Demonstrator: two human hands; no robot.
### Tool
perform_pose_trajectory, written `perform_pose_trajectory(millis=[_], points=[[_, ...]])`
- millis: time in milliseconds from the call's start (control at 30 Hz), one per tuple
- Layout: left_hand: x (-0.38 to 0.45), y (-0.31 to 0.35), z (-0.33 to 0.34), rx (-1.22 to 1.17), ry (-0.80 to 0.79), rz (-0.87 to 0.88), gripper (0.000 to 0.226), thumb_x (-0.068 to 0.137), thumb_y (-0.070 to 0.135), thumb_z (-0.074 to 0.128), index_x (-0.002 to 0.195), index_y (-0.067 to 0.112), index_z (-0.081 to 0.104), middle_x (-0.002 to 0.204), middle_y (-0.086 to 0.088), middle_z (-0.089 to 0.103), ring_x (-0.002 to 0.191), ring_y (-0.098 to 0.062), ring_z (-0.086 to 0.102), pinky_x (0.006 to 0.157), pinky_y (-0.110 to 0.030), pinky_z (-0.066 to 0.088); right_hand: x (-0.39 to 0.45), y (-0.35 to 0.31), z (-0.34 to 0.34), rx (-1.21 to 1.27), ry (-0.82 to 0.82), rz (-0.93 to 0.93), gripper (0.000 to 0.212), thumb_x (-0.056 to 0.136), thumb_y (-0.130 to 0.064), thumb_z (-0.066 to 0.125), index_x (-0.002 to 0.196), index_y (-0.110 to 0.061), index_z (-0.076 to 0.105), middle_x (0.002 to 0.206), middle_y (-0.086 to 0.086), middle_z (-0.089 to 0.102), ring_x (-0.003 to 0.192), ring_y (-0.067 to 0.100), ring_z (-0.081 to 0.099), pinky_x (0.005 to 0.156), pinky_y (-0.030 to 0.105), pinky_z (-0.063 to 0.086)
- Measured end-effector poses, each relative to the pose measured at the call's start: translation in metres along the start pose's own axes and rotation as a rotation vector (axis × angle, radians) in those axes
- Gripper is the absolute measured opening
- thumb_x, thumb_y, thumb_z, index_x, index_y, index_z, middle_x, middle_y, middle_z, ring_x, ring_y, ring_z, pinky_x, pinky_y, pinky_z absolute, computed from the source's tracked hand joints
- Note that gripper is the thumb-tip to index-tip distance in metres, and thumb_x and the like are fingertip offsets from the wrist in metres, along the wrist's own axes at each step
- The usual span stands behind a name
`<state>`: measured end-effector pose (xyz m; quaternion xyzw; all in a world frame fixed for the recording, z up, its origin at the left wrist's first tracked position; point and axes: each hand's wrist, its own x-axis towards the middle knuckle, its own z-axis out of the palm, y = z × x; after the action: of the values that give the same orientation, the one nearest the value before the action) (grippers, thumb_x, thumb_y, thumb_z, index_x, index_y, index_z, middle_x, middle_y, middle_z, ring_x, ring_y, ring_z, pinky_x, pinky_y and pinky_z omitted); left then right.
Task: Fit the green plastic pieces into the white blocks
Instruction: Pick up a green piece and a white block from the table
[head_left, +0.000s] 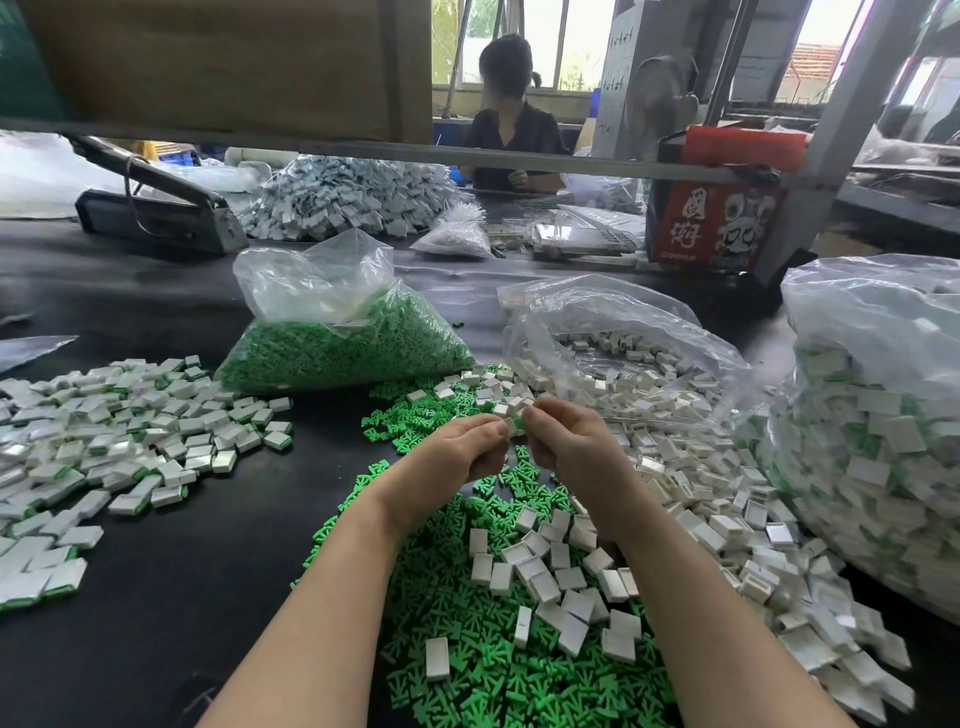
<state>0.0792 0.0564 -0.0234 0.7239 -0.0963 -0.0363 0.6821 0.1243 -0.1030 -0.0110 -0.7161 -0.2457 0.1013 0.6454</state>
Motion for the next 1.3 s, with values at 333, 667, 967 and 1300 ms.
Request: perform_pose_trajectory(millis=[333, 667, 967, 1300], points=[[0.002, -0.009, 0.001, -0.064, 0.025, 0.003, 0.022, 0.099, 0.030, 0.048, 0.090, 0.029, 0.068, 0.076, 0.013, 0.058, 0.073, 0.000, 0.055, 0.072, -0.012, 0.048, 0.001, 0.002, 0.002, 0.024, 0.054, -0.034, 0.027, 0.101, -0.010, 0.047, 0.075, -0.008, 0.056, 0.053, -0.009, 0.042, 0.048, 0.006, 0.035, 0.046, 0.018, 0.030], [-0.002, -0.003, 0.002, 0.020, 0.026, 0.006, 0.025, 0.105, 0.022, 0.040, 0.088, 0.019, 0.058, 0.067, 0.017, 0.055, 0.059, 0.005, 0.049, 0.057, -0.007, 0.039, 0.001, 0.002, 0.000, -0.120, 0.057, -0.112, 0.026, 0.100, -0.011, 0.050, 0.079, 0.003, 0.054, 0.061, 0.006, 0.039, 0.058, 0.021, 0.033, 0.053, 0.036, 0.027], [0.002, -0.005, 0.001, -0.068, 0.041, -0.057, 0.021, 0.090, 0.038, 0.053, 0.090, 0.040, 0.073, 0.079, 0.018, 0.064, 0.083, 0.001, 0.059, 0.089, -0.024, 0.049, -0.001, 0.002, -0.004, -0.300, 0.059, -0.161, 0.027, 0.099, -0.017, 0.053, 0.080, 0.002, 0.056, 0.064, 0.011, 0.047, 0.058, 0.021, 0.040, 0.053, 0.048, 0.036], [0.001, -0.006, 0.004, 0.001, 0.056, -0.057, 0.027, 0.101, 0.030, 0.046, 0.093, 0.035, 0.071, 0.082, 0.014, 0.063, 0.080, 0.002, 0.060, 0.074, -0.011, 0.047, -0.002, 0.011, -0.002, -0.501, 0.055, -0.152, 0.030, 0.101, -0.030, 0.045, 0.073, -0.022, 0.051, 0.057, -0.008, 0.049, 0.053, 0.008, 0.043, 0.056, 0.041, 0.039]])
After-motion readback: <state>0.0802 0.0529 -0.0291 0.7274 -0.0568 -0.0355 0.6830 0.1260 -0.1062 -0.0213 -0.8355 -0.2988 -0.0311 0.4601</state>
